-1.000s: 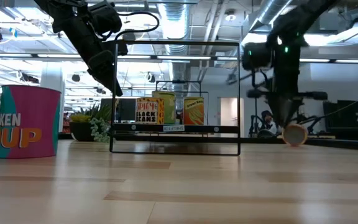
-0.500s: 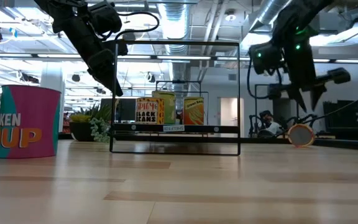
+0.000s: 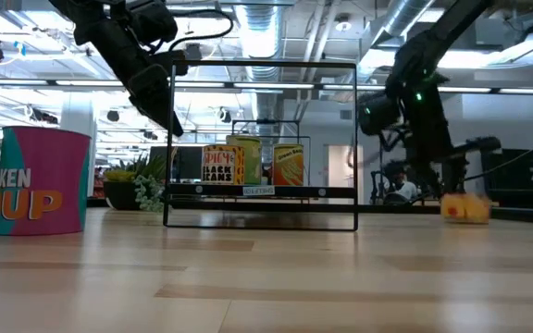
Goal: Pick and place cans onto a shelf
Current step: Put the canned pineapple ring on the shelf
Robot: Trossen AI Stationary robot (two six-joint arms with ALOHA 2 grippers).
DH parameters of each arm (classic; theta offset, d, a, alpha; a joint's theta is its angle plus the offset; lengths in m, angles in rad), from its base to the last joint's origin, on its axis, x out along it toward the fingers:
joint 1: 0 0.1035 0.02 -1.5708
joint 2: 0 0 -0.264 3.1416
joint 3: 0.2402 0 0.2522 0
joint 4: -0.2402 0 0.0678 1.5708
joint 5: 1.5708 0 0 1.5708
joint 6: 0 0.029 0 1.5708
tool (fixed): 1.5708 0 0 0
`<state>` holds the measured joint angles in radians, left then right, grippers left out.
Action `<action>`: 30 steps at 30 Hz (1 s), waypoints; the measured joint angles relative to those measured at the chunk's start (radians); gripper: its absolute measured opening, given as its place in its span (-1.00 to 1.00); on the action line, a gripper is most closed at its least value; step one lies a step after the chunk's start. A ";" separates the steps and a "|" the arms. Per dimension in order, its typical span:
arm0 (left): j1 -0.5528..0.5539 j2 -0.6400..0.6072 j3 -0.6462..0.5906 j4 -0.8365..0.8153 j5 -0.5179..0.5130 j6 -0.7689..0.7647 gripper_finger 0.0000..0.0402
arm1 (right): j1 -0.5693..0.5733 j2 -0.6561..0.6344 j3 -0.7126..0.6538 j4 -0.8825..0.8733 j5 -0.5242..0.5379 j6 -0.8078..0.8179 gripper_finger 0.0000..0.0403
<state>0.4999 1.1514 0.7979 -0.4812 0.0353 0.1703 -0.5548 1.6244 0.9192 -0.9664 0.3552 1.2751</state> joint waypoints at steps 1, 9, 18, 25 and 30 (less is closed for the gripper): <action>0.000 -0.007 0.000 0.000 0.000 -0.008 -0.64 | 0.031 -0.011 0.000 0.004 -0.006 0.002 -0.52; 0.000 -0.075 0.000 -0.001 -0.005 -0.068 -0.64 | 0.259 -0.126 0.000 -0.061 0.077 -0.002 -0.52; -0.019 -0.114 0.000 0.002 0.011 -0.189 -0.64 | 0.479 -0.237 0.000 -0.191 0.073 -0.430 -0.52; -0.151 -0.183 0.016 -0.008 -0.076 -0.352 -0.64 | 0.711 -0.357 -0.038 -0.243 -0.007 -0.604 -0.52; -0.298 -0.206 0.065 -0.004 -0.128 -0.484 -0.64 | 0.938 -0.454 -0.120 -0.197 -0.154 -0.555 -0.52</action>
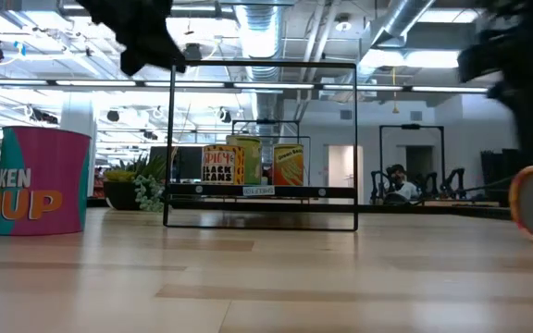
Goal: Pick and place cans onto a shelf
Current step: Put the canned pineapple ring on the shelf
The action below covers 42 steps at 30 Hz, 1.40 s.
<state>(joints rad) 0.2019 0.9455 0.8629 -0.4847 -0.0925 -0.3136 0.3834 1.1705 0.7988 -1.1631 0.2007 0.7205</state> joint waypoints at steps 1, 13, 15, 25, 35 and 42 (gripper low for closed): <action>-0.028 0.001 0.006 -0.003 0.000 -0.031 -0.64 | 0.049 -0.012 -0.016 0.015 -0.016 0.038 -0.52; -0.409 0.099 0.012 0.001 -0.205 -0.389 -0.64 | 0.424 0.110 -0.049 0.256 -0.079 0.315 -0.52; -0.454 0.124 0.012 0.041 -0.229 -0.408 -0.64 | 0.435 0.146 -0.022 0.273 -0.079 0.342 -0.52; -0.570 0.213 0.012 0.148 -0.230 -0.401 -0.64 | 0.434 0.383 0.153 0.447 -0.123 0.303 -0.52; -0.627 0.212 0.012 0.139 -0.209 -0.334 -0.64 | 0.458 0.629 0.426 0.449 -0.256 0.329 -0.52; -0.647 0.212 0.012 0.143 -0.208 -0.334 -0.64 | 0.433 0.701 0.551 0.430 -0.170 0.317 -0.52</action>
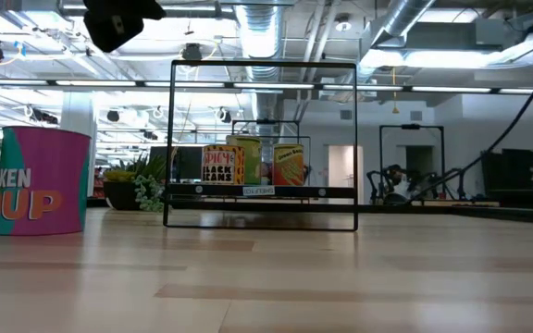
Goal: Pick and place cans onto a shelf
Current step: Put the canned pineapple ring on the shelf
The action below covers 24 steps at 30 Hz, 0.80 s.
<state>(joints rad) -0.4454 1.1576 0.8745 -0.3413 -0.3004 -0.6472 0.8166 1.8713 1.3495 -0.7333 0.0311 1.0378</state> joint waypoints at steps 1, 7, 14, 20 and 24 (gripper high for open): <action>-0.001 0.000 0.000 0.000 0.000 0.000 -0.64 | -0.009 0.000 0.001 0.000 0.014 -0.006 -0.52; -0.001 0.000 0.000 0.001 0.000 -0.001 -0.64 | -0.062 -0.003 0.001 -0.044 0.053 -0.040 -0.52; -0.002 0.000 0.000 0.001 0.001 0.002 -0.64 | -0.036 -0.045 0.001 -0.063 0.056 -0.040 -0.52; -0.002 -0.001 0.000 0.000 0.002 0.013 -0.64 | -0.036 -0.029 0.002 0.020 0.051 -0.036 -0.52; -0.002 -0.001 0.000 -0.002 0.004 0.015 -0.64 | -0.048 -0.016 0.000 0.030 0.040 -0.048 -0.50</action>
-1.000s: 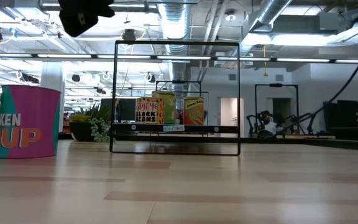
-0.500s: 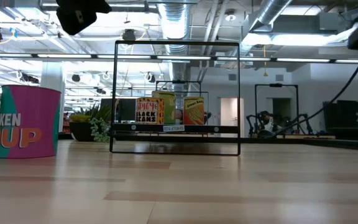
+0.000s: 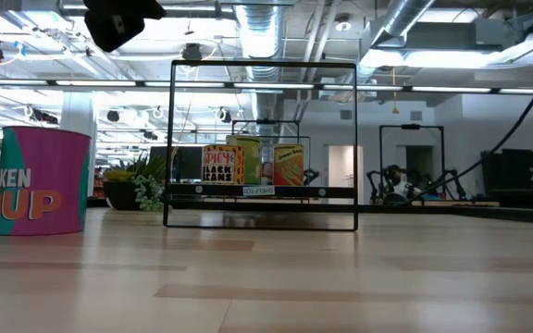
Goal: Pick and place cans onto a shelf
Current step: Put the canned pineapple ring on the shelf
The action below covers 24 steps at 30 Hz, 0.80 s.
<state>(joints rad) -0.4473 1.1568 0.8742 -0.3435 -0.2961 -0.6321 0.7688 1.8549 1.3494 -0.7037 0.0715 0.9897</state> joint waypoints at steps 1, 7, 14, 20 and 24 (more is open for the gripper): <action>0.000 0.000 0.000 -0.005 0.001 0.000 -0.64 | -0.005 -0.001 0.002 0.014 0.001 -0.001 -0.49; 0.000 0.000 0.000 -0.007 0.007 0.011 -0.64 | -0.021 0.002 0.002 0.078 0.009 -0.060 -0.30; 0.000 0.000 0.000 -0.010 0.030 0.022 -0.64 | -0.048 0.030 0.005 0.090 0.029 -0.077 0.02; 0.000 0.000 0.000 -0.007 0.030 0.038 -0.64 | -0.080 0.088 0.003 0.131 -0.003 -0.082 0.15; -0.002 0.000 0.000 -0.008 0.030 0.038 -0.64 | -0.091 0.122 0.000 0.140 -0.066 -0.082 0.15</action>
<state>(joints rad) -0.4493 1.1568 0.8742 -0.3520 -0.2661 -0.5941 0.6776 1.9774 1.3491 -0.5637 0.0050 0.9081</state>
